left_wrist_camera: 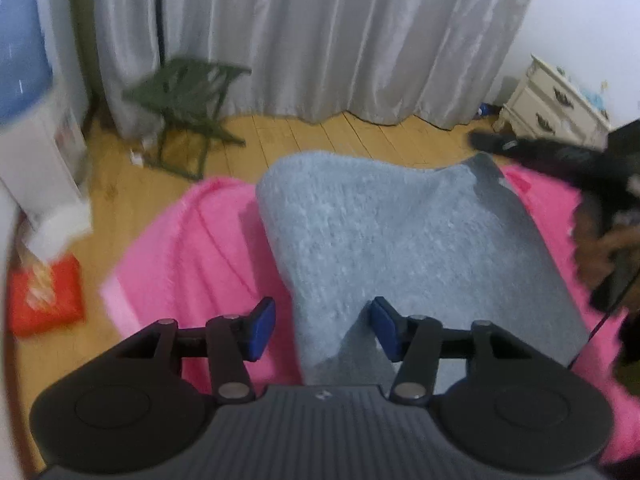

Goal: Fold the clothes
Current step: 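Lower the grey bundle onto the bedspread and open both grippers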

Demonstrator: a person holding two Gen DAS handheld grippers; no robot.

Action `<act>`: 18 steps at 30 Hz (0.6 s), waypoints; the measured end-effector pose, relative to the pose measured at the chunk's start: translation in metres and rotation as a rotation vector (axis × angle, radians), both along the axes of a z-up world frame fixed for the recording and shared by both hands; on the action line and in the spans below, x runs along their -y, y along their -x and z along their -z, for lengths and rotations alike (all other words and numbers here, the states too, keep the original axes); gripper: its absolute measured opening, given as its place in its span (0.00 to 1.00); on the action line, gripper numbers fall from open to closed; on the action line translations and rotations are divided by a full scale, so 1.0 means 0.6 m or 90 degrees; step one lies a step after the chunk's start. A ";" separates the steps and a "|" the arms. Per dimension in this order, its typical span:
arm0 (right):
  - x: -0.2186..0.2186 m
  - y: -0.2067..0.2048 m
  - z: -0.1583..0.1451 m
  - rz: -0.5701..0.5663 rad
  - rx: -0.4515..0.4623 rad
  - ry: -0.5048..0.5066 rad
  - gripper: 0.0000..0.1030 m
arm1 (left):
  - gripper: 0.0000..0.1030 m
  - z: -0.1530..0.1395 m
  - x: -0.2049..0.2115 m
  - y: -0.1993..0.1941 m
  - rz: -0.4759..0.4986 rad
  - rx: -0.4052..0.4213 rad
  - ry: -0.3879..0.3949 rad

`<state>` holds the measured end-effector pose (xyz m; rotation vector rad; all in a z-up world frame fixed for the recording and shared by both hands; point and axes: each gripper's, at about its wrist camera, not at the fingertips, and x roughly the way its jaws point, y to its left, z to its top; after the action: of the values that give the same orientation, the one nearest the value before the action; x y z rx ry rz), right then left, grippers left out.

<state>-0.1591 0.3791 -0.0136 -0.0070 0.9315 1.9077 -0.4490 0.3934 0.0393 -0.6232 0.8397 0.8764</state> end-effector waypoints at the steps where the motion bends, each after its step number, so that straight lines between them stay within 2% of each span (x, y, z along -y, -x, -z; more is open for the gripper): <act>1: 0.018 -0.011 -0.017 -0.001 -0.007 -0.032 0.05 | 0.50 -0.014 0.009 0.003 0.003 -0.009 -0.014; 4: -0.001 -0.005 -0.013 -0.026 0.038 -0.019 0.10 | 0.50 -0.060 0.031 0.002 -0.004 -0.001 -0.073; 7: -0.022 0.002 -0.006 -0.051 0.086 -0.003 0.20 | 0.51 -0.081 0.040 -0.035 0.024 0.043 -0.111; 8: -0.029 0.004 -0.003 -0.060 0.102 0.003 0.20 | 0.51 -0.077 0.038 -0.055 0.037 0.049 -0.119; 10: -0.043 0.009 0.001 -0.077 0.134 0.014 0.12 | 0.51 -0.053 0.025 -0.086 0.052 0.049 -0.111; 11: -0.032 -0.009 -0.002 -0.035 0.108 0.018 0.09 | 0.51 -0.033 0.016 -0.096 0.049 0.033 -0.103; 13: -0.005 -0.050 -0.011 0.060 0.047 0.028 0.15 | 0.37 -0.005 0.004 -0.096 0.018 -0.006 -0.085; 15: 0.033 -0.067 -0.043 0.085 0.084 0.009 0.15 | 0.41 -0.014 0.005 -0.081 -0.006 0.017 -0.071; 16: 0.058 -0.073 -0.058 0.078 0.093 -0.004 0.15 | 0.46 -0.029 0.015 -0.079 -0.006 0.016 -0.088; 18: 0.110 -0.082 -0.088 0.054 0.108 -0.030 0.15 | 0.49 -0.057 0.037 -0.076 0.004 0.012 -0.126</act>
<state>-0.1099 0.3130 0.0394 -0.0984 0.7616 1.8201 -0.4031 0.3711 0.0737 -0.4550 0.7268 0.9337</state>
